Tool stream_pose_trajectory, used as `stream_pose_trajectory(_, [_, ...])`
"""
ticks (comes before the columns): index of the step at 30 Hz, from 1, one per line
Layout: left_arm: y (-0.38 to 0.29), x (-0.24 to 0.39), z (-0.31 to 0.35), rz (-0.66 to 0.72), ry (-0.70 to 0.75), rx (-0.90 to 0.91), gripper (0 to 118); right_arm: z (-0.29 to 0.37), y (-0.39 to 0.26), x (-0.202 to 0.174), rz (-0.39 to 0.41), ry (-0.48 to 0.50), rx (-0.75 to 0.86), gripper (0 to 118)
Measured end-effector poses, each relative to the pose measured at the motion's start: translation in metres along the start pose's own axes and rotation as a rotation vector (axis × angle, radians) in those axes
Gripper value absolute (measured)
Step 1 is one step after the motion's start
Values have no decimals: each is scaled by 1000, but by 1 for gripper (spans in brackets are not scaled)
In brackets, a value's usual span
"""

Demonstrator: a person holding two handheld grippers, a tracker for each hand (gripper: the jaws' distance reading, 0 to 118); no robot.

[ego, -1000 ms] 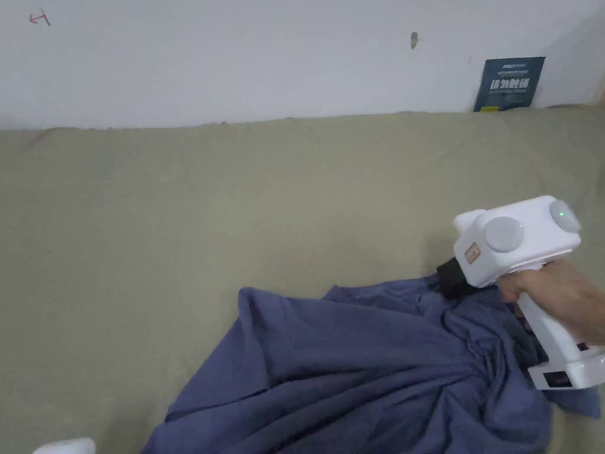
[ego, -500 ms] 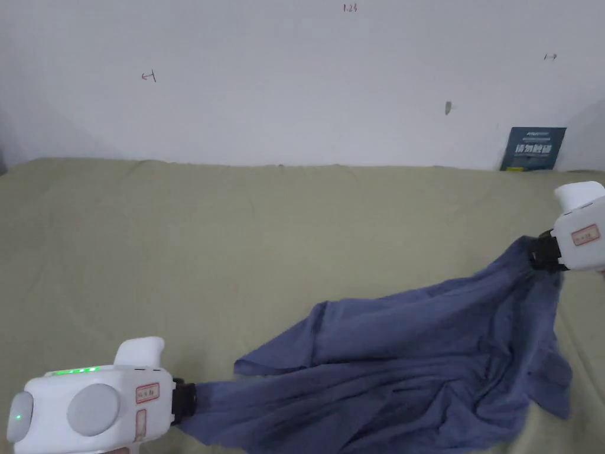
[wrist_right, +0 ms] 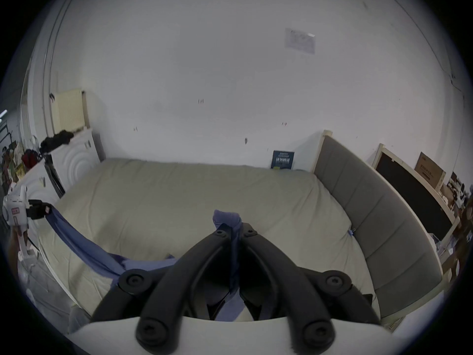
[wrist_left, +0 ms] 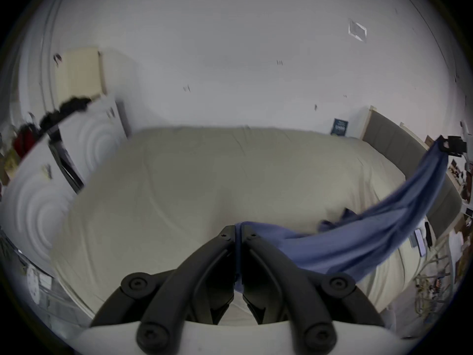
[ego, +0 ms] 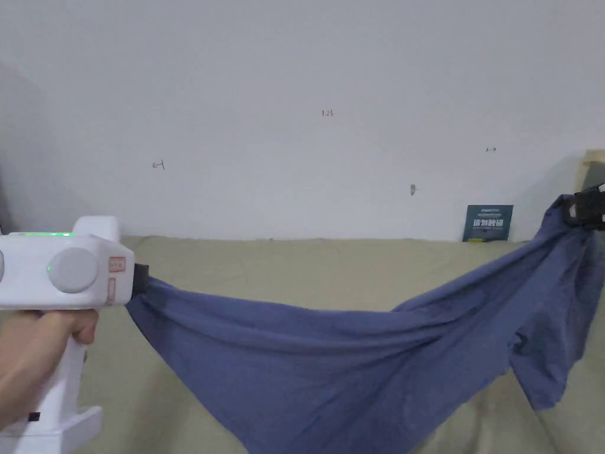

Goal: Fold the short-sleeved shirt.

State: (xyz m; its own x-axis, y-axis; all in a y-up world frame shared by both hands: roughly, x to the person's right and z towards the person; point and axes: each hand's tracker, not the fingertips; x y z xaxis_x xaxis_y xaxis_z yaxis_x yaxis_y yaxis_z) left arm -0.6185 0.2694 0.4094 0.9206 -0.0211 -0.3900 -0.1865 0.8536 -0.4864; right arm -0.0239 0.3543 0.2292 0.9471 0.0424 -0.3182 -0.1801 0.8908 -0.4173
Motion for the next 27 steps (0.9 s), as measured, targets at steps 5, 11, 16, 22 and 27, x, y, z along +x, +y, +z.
stream_pose_trajectory(5, [46, -28, 30, -32, 85, 83, 0, 43, 10, 7, -72, 1, 82, 6])
stream_pose_trajectory(11, [79, -42, 60, -3, 111, 140, 0, 65, 21, 10, -101, -4, 116, 6])
stream_pose_trajectory(16, [87, -43, 65, 7, 124, 146, 0, 64, 31, 8, -107, -12, 126, 6])
stream_pose_trajectory(22, [99, -35, 49, -1, 140, 154, 0, 45, 48, -1, -104, -18, 125, 6])
stream_pose_trajectory(27, [119, -28, 22, -5, 174, 159, 0, 11, 67, -3, -106, -38, 122, 6])
